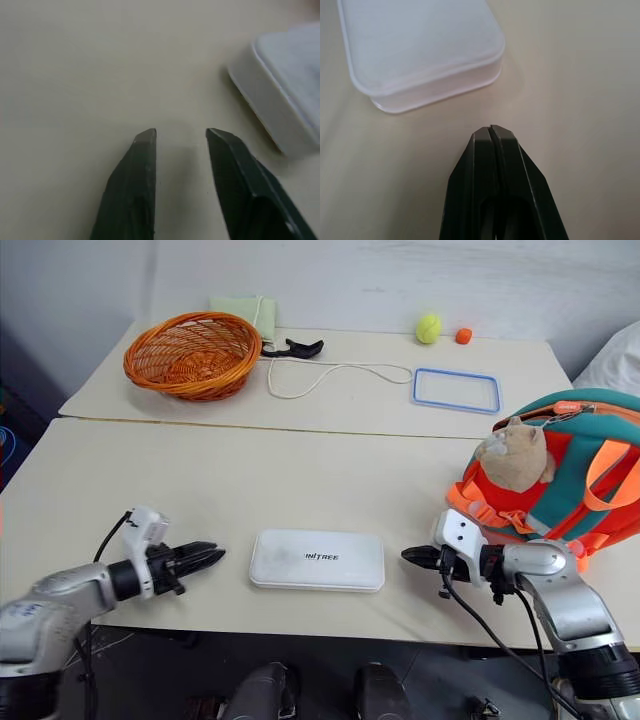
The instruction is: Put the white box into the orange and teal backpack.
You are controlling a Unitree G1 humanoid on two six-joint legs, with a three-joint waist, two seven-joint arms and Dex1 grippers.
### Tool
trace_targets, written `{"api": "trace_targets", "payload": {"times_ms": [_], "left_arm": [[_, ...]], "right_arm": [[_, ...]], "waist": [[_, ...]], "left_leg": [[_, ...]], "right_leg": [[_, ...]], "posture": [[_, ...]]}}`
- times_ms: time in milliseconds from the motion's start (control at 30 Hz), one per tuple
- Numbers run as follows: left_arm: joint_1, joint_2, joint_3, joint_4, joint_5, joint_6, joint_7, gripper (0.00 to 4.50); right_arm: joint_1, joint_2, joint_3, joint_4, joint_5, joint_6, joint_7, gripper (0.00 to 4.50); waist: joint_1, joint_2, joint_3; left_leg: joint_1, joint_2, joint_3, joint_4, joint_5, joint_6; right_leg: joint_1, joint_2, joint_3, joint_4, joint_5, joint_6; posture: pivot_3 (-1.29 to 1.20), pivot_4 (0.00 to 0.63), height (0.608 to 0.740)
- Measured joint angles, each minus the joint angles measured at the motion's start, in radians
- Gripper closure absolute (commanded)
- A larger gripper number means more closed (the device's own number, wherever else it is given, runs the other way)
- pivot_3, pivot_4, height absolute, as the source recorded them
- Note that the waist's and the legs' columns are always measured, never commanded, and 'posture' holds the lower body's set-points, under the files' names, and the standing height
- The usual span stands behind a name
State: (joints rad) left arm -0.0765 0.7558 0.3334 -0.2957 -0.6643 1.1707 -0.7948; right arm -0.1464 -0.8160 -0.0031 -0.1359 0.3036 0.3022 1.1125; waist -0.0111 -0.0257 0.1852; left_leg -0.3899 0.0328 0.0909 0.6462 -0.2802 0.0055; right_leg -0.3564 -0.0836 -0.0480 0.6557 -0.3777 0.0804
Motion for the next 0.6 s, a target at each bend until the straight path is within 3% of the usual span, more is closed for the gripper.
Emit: {"api": "trace_targets", "payload": {"times_ms": [167, 300, 500, 600], "left_arm": [[-0.166, 0.027, 0.040, 0.180, -0.101, 0.277, -0.002, 0.42], [-0.304, -0.032, 0.042, 0.329, -0.123, 0.407, 0.038, 0.42], [-0.409, -0.027, -0.073, 0.480, -0.245, 0.423, 0.120, 0.42], [-0.449, -0.077, -0.092, 0.542, -0.319, 0.423, 0.188, 0.42]], "right_arm": [[0.031, -0.006, -0.003, -0.021, 0.013, -0.001, 0.019, 4.50], [0.043, 0.002, 0.002, -0.026, 0.014, -0.005, 0.018, 4.50], [0.011, 0.021, 0.046, -0.011, -0.004, -0.040, 0.027, 4.50], [-0.026, 0.043, 0.081, 0.015, -0.018, -0.059, 0.032, 4.50]], "waist": [[0.002, 0.002, 0.001], [0.007, 0.002, 0.001], [0.009, 0.002, 0.000], [0.011, 0.003, 0.000]], "left_leg": [[0.000, -0.001, 0.000, 0.000, 0.000, 0.000], [0.000, -0.002, 0.000, 0.001, 0.000, 0.000], [0.001, -0.002, 0.000, 0.001, 0.000, 0.000], [0.001, -0.004, 0.000, 0.002, 0.000, 0.000]], "right_leg": [[0.000, 0.000, 0.000, 0.001, 0.000, 0.000], [0.000, -0.001, 0.000, 0.001, 0.000, 0.000], [0.001, -0.002, 0.000, 0.002, 0.000, 0.000], [0.001, -0.003, -0.001, 0.002, 0.000, 0.000]], "posture": [[0.00, 0.150, 0.740], [0.00, 0.150, 0.740], [0.00, 0.150, 0.740], [0.00, 0.150, 0.740]]}}
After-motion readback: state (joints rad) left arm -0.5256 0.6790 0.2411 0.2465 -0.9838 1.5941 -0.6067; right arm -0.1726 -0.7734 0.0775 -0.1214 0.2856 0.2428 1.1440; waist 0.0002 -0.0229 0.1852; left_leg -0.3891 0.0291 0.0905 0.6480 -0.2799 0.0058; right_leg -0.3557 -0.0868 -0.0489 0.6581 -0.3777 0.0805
